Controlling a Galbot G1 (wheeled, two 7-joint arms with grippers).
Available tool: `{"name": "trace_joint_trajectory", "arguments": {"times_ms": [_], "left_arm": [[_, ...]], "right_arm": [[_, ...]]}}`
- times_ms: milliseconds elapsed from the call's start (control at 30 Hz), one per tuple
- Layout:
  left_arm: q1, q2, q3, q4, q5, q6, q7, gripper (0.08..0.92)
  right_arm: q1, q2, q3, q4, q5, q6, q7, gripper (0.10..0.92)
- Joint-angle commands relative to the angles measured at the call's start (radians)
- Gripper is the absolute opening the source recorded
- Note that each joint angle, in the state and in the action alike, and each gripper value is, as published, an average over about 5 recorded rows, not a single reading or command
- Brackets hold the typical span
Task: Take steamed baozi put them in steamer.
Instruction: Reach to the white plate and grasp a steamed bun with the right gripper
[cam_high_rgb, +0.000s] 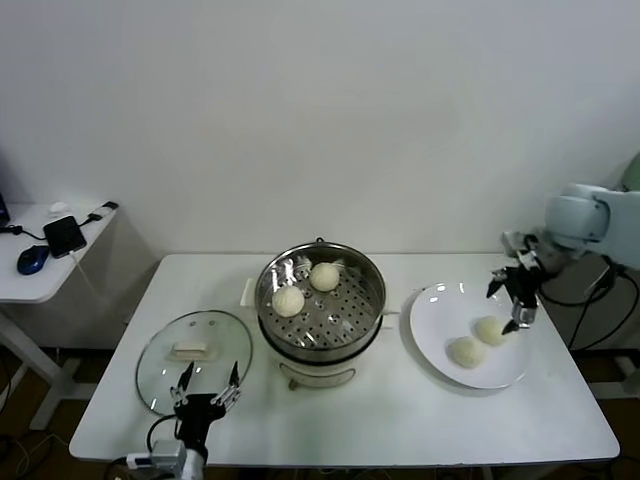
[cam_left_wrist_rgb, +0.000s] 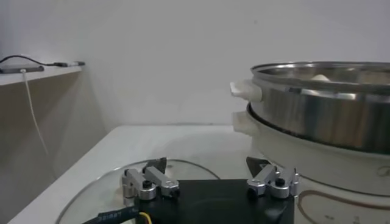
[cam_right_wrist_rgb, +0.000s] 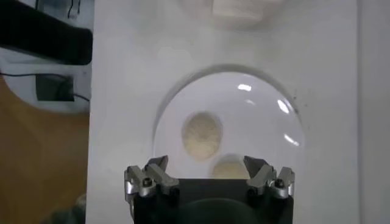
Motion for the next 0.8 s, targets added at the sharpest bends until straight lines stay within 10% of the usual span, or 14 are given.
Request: {"name": "trace_joint_trajectory", "arguments": {"times_ms": [33, 800], "left_arm": [[-0.001, 0.0, 0.001, 0.0, 0.001, 0.001, 0.0, 0.823], [0.011, -0.001, -0.015, 0.003, -0.003, 0.0, -0.001, 0.823]], "right_arm": [[-0.301, -0.093, 0.196, -0.048, -0.146, -0.034, 0.075, 0.823], [-0.62, 0.041, 0.489, -0.194, -0.165, -0.078, 0.172, 0.822]]}}
